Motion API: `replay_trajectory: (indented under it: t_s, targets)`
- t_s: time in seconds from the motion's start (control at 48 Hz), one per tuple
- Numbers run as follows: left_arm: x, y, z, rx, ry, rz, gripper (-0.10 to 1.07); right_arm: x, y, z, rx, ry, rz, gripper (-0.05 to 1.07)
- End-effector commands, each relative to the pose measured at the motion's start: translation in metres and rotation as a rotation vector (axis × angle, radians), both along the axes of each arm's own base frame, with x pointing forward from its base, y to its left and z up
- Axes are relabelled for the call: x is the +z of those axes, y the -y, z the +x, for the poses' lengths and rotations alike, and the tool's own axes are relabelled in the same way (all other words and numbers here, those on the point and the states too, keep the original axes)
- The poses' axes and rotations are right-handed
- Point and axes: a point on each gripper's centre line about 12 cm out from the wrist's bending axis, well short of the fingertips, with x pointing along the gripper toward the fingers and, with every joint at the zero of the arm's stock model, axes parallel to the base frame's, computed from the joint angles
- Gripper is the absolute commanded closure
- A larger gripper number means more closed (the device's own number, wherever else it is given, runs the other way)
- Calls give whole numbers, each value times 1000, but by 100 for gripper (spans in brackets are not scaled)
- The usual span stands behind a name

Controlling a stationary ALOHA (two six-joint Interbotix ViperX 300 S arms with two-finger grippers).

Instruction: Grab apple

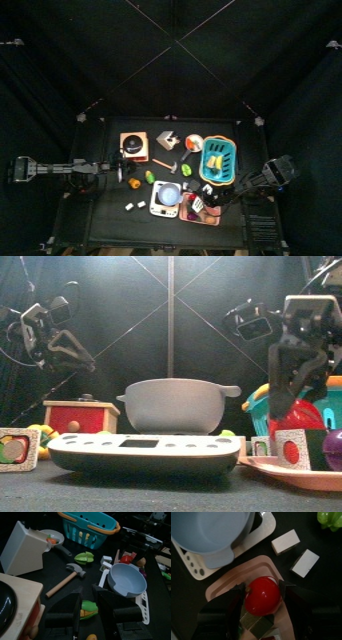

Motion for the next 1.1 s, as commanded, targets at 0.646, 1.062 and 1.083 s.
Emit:
replay_trajectory:
  t_s: [0.646, 1.062, 1.083]
  targets:
    - [12, 0, -3, 4, 51, 13, 31, 20, 8, 4, -3, 97, 74, 20]
    - [6, -1, -5, 11, 8, 6, 31, 32, 2, 1, -30, 132, 176, 20]
    - [6, -1, -5, 11, 10, 5, 31, 33, 2, 1, -30, 135, 181, 20]
